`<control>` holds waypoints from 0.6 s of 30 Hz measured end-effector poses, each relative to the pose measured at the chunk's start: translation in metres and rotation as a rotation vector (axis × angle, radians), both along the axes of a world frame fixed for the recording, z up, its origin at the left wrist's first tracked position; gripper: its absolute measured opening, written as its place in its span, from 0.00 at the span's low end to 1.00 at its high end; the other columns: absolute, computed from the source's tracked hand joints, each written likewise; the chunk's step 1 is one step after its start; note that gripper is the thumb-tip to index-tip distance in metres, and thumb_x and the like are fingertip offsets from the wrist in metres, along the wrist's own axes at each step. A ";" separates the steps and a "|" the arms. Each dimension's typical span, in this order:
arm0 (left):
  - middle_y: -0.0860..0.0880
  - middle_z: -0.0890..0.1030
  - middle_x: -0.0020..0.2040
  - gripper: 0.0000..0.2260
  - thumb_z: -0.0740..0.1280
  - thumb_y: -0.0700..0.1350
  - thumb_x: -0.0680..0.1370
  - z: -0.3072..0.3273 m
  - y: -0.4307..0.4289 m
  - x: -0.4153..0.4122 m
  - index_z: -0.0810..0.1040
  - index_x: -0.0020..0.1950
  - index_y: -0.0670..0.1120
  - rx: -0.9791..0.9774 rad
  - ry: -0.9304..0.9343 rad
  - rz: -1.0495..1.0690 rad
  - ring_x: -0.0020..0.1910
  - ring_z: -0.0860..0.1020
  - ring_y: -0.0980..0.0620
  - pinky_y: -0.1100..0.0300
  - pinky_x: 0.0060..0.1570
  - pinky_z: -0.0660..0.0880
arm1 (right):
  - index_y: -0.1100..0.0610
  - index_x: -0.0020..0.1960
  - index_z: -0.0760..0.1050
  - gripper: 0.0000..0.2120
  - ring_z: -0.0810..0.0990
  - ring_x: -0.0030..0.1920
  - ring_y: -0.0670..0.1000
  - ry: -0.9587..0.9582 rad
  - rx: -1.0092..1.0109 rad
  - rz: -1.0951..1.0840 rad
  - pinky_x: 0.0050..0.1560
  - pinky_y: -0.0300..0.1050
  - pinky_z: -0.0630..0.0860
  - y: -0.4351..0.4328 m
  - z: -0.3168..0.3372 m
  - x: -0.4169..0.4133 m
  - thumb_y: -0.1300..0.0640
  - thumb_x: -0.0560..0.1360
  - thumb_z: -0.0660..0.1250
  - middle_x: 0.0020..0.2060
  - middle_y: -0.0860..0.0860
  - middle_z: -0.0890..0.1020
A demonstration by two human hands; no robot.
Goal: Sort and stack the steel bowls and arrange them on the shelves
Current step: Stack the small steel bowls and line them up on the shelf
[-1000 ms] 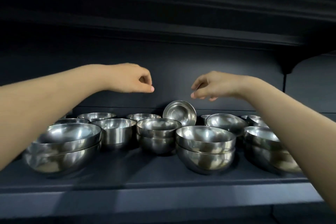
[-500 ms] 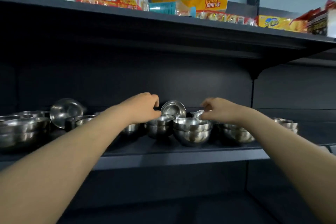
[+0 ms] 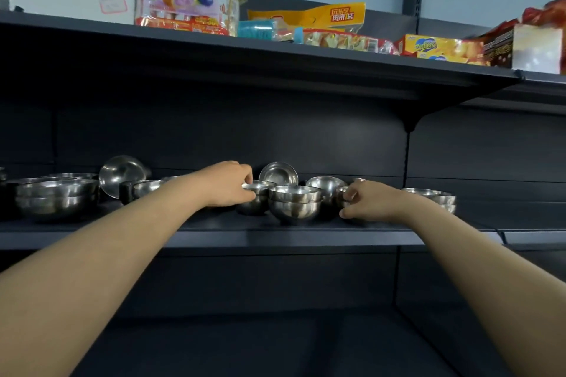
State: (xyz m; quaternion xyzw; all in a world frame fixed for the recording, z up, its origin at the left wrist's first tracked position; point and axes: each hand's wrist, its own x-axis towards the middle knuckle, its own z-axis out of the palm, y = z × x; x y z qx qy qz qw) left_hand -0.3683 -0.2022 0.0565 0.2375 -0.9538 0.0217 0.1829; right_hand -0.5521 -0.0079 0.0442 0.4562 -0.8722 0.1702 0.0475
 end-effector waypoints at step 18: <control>0.49 0.73 0.58 0.16 0.63 0.53 0.77 0.020 0.107 -0.089 0.73 0.61 0.47 -0.070 -0.043 0.026 0.57 0.73 0.50 0.55 0.59 0.72 | 0.56 0.65 0.71 0.23 0.75 0.57 0.52 0.045 -0.068 0.131 0.58 0.45 0.72 0.081 0.024 -0.096 0.49 0.73 0.68 0.59 0.52 0.76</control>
